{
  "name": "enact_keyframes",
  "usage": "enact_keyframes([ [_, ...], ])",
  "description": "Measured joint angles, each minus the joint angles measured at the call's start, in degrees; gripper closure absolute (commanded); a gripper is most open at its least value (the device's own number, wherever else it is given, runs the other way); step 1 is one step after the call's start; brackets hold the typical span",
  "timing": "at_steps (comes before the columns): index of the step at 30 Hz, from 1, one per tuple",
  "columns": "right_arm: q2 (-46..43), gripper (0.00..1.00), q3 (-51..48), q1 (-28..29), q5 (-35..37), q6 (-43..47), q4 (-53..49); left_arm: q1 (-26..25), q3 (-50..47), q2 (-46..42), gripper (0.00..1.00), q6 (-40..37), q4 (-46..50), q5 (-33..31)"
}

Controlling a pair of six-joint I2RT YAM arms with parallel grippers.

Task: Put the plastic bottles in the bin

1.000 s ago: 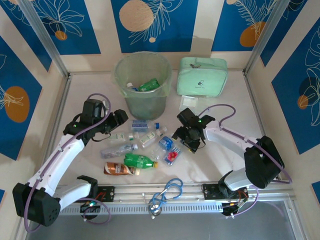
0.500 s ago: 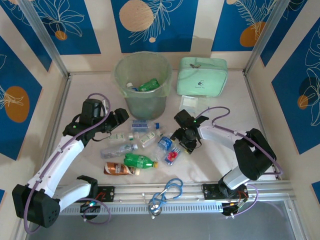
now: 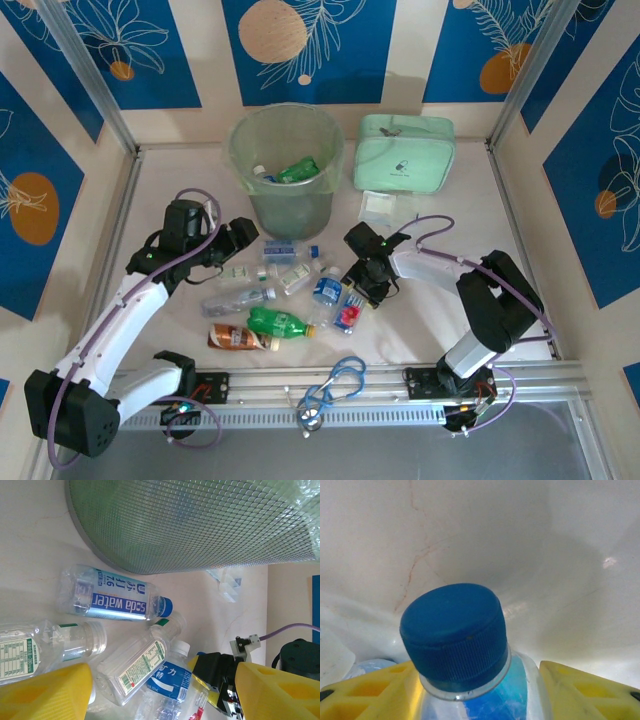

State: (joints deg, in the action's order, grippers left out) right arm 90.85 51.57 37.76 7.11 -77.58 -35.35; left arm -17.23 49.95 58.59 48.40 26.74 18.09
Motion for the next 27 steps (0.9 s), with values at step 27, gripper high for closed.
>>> enact_keyframes([
  [27, -32.28, 0.44, 6.62, -10.14, -13.99, 14.40, 14.56, -9.03, -1.25, 3.41, 0.04, 18.95, -43.74, 19.82],
])
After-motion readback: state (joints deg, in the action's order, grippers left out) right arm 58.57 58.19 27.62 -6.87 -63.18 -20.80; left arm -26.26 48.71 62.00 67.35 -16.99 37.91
